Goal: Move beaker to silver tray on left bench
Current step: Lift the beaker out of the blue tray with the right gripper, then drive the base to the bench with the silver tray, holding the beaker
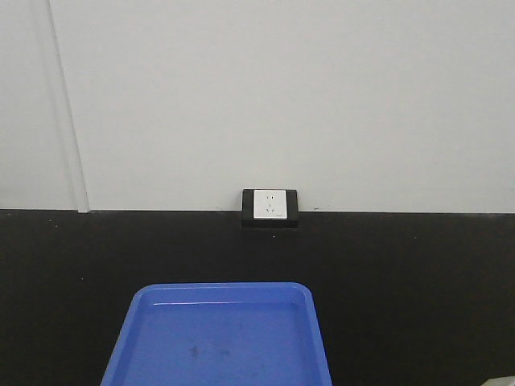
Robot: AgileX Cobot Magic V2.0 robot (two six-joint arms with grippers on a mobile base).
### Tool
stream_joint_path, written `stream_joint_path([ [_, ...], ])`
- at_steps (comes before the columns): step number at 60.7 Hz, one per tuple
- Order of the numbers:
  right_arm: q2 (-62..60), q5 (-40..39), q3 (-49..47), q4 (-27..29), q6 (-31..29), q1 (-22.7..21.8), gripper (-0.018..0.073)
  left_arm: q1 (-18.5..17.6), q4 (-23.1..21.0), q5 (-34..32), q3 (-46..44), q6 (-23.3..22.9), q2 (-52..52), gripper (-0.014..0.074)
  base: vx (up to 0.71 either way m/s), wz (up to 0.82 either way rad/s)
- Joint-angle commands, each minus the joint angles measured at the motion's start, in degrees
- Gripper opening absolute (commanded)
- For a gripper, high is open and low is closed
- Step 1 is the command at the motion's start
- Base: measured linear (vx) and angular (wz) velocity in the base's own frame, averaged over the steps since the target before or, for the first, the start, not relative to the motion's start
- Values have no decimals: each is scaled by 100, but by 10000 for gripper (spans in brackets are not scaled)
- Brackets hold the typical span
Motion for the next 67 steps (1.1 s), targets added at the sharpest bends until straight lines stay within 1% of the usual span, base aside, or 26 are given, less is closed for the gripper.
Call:
stream_joint_path([
  [1,-61,-426,-156,-16,-45,-13,-14,-41,-16,-428,114,-10,-42,1,0,0],
  [34,-61,-426,-156,-16,-45,-13,-14,-41,-16,-428,114,-10,-42,1,-2,-2],
  [67,-61,-426,-156,-16,-45,-13,-14,-41,-16,-428,114,-10,-42,1,-12,-13],
])
